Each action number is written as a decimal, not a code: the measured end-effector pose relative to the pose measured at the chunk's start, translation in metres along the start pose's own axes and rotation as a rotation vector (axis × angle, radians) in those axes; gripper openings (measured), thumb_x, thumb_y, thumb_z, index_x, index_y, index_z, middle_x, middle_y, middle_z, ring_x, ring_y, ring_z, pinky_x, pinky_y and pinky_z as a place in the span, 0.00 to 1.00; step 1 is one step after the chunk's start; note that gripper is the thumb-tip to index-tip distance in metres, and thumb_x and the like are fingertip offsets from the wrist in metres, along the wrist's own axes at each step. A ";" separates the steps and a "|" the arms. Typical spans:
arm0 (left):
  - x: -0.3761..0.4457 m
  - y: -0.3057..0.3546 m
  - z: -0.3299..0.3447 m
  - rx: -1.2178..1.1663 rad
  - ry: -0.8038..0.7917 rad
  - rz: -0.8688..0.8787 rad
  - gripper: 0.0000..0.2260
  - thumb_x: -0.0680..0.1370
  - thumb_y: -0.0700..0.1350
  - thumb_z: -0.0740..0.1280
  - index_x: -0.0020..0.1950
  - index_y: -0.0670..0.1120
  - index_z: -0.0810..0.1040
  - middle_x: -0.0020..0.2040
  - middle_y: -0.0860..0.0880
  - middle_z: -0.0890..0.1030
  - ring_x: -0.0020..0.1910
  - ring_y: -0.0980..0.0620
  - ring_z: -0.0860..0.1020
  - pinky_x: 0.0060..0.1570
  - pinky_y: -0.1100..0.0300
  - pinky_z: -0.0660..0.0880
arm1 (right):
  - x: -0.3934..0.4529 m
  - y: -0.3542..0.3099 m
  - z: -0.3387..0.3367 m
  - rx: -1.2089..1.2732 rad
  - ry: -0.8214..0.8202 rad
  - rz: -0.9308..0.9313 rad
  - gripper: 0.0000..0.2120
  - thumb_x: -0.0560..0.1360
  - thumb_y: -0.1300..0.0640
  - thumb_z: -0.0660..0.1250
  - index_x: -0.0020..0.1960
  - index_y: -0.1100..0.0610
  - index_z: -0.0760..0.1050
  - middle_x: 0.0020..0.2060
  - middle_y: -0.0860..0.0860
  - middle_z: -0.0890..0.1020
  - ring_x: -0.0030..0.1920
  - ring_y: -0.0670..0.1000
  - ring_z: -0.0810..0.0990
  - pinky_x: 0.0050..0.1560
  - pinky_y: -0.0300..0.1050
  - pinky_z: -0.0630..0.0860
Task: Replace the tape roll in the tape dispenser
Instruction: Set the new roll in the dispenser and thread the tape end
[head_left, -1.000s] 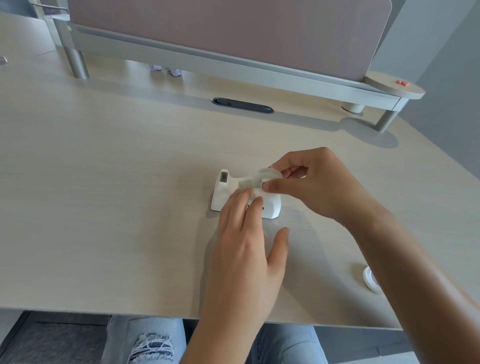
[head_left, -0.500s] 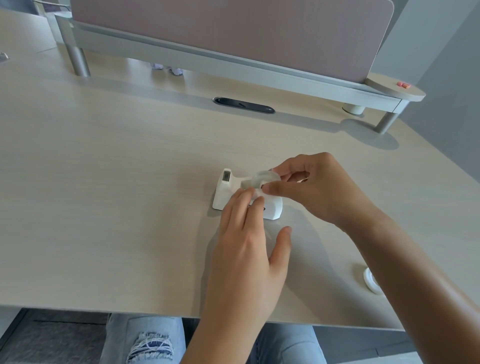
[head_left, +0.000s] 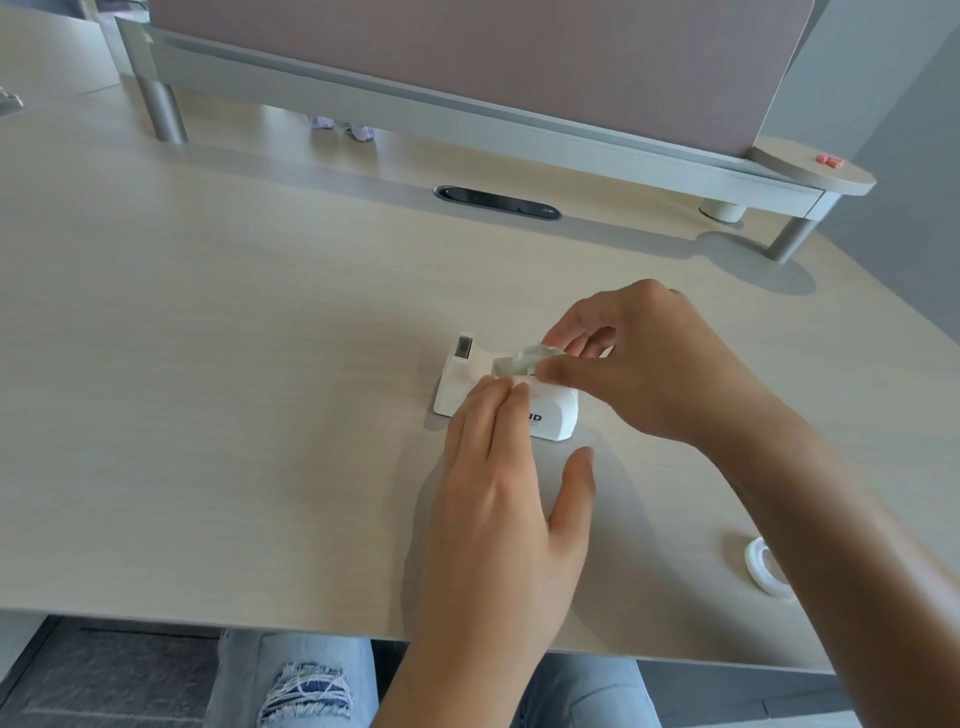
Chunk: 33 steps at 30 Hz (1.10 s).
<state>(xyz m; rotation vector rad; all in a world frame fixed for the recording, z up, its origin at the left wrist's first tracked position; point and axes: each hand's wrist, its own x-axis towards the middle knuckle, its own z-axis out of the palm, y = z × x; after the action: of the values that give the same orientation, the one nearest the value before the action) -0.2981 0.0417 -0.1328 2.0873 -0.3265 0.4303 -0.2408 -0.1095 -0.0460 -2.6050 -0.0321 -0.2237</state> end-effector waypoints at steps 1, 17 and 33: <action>0.000 0.001 0.000 0.008 0.001 0.001 0.26 0.78 0.56 0.64 0.71 0.42 0.77 0.70 0.47 0.79 0.71 0.48 0.77 0.67 0.63 0.66 | 0.002 -0.001 -0.001 -0.016 -0.007 -0.007 0.03 0.72 0.52 0.79 0.45 0.50 0.88 0.36 0.43 0.86 0.39 0.40 0.83 0.40 0.28 0.76; 0.013 0.015 -0.015 -0.053 -0.016 -0.097 0.20 0.81 0.47 0.69 0.73 0.48 0.75 0.70 0.54 0.77 0.69 0.55 0.73 0.62 0.71 0.65 | -0.013 0.011 0.016 0.273 0.135 -0.003 0.15 0.72 0.56 0.80 0.58 0.52 0.84 0.42 0.48 0.86 0.42 0.49 0.84 0.51 0.45 0.83; 0.084 0.039 -0.007 0.132 0.031 -0.271 0.06 0.76 0.42 0.73 0.41 0.45 0.89 0.36 0.47 0.87 0.38 0.44 0.85 0.37 0.54 0.81 | 0.004 0.037 0.008 0.502 -0.028 -0.103 0.16 0.70 0.60 0.82 0.55 0.54 0.82 0.38 0.48 0.86 0.40 0.54 0.85 0.45 0.42 0.82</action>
<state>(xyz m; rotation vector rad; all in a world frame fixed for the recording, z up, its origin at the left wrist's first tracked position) -0.2390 0.0224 -0.0636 2.2117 0.0050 0.3281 -0.2329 -0.1377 -0.0710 -2.1075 -0.2052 -0.1873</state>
